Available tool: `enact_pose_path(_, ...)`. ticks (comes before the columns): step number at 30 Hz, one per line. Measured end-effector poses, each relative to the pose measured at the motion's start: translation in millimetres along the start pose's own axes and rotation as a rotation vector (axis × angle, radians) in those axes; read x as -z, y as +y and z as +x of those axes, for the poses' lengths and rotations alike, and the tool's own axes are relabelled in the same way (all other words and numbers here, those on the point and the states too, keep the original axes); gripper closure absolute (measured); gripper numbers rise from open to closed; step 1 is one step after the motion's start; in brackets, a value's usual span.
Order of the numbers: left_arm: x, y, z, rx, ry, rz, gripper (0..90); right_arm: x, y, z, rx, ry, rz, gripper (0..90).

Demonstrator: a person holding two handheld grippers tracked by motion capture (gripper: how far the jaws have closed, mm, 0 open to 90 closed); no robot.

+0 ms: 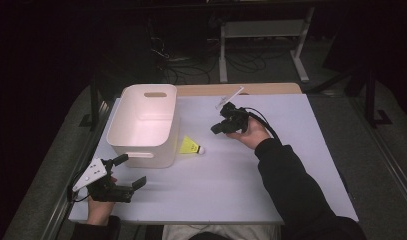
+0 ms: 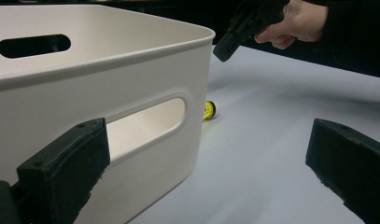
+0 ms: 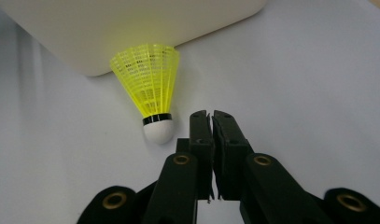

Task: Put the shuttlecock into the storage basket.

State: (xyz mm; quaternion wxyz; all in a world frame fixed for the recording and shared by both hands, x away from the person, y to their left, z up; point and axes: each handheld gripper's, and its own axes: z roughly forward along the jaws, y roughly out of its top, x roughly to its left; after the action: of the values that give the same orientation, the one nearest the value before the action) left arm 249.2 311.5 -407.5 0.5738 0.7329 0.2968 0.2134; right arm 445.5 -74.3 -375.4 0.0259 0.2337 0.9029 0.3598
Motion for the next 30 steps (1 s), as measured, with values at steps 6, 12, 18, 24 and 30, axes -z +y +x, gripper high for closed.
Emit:
enact_pose_path(6, 0.1, 0.0, 0.1, -0.002, 0.0, 0.001, 0.0, 0.0, 1.3, 3.9, -0.006, 0.033, -0.002, 73.3)
enact_pose_path(12, 0.1, 0.0, 0.1, -0.001, 0.0, 0.0, 0.0, -1.8, 2.1, 6.2, 0.007, 0.04, -0.002, 49.4)
enact_pose_path(18, 0.2, 0.1, 0.1, -0.003, 0.0, 0.001, 0.0, -1.5, 3.2, 5.9, 0.018, 0.042, -0.015, 26.2)
enact_pose_path(24, 0.2, 0.1, 0.0, -0.001, -0.001, 0.0, 0.0, -3.7, 5.4, 7.9, 0.032, 0.036, -0.008, 12.0)
enact_pose_path(30, 0.3, 0.1, 0.0, -0.001, -0.001, -0.001, 0.0, -10.9, 10.1, 11.7, 0.07, 0.04, 0.02, 0.0)
